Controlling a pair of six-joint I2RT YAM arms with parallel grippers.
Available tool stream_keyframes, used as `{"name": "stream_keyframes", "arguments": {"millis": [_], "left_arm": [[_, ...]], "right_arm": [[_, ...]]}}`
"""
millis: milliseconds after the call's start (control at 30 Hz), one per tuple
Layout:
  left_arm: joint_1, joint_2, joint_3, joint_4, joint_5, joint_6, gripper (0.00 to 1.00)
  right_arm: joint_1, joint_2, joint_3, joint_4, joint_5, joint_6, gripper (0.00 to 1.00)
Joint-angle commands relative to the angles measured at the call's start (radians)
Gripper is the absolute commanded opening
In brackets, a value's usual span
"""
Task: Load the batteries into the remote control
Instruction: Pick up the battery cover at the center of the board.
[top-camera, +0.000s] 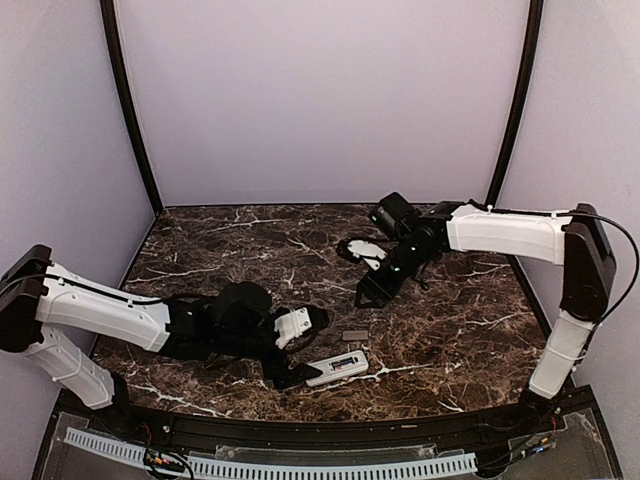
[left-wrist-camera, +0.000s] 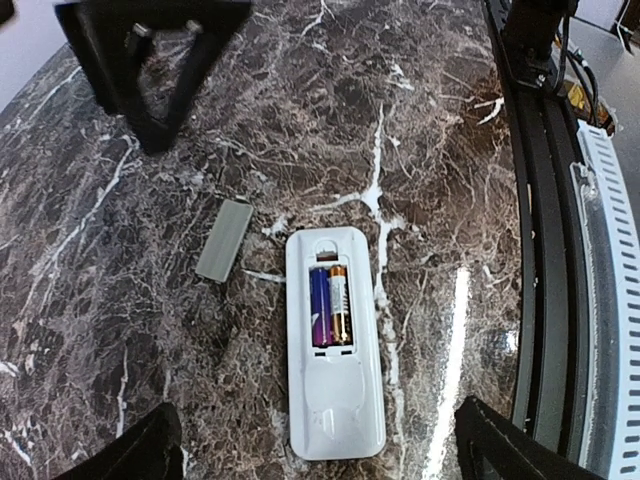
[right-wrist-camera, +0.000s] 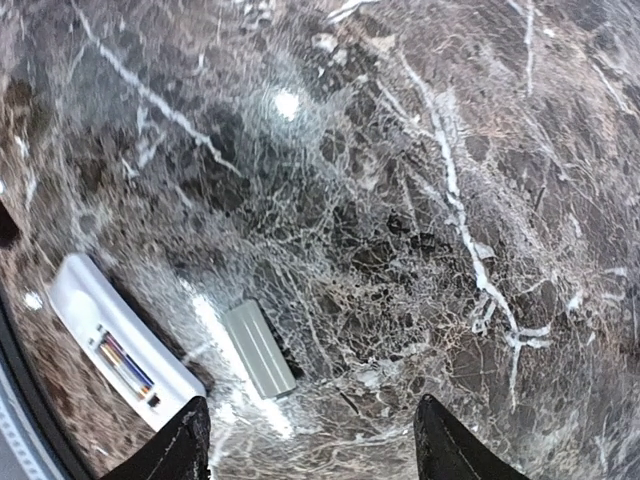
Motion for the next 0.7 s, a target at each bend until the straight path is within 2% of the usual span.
{"name": "stream_keyframes", "arguments": {"millis": [0,133,467,667], "left_arm": [[0.004,-0.104,-0.045,-0.025,-0.029,-0.044,0.95],[0.004,-0.145,-0.07,-0.002,-0.046,-0.049,0.97],[0.005,-0.114,-0.061,0.004,-0.053,-0.032,0.97],[0.005,-0.118,-0.062,0.001,-0.06,-0.028,0.97]], "right_arm": [[0.016,0.017,-0.056,0.004,0.043,-0.319,0.67],[0.041,0.036,-0.104,0.048,0.04,-0.395,0.66],[0.078,0.18,-0.118,0.064,0.126,-0.421,0.59],[0.079,0.226,-0.094,-0.005,0.14,-0.418,0.47]]}}
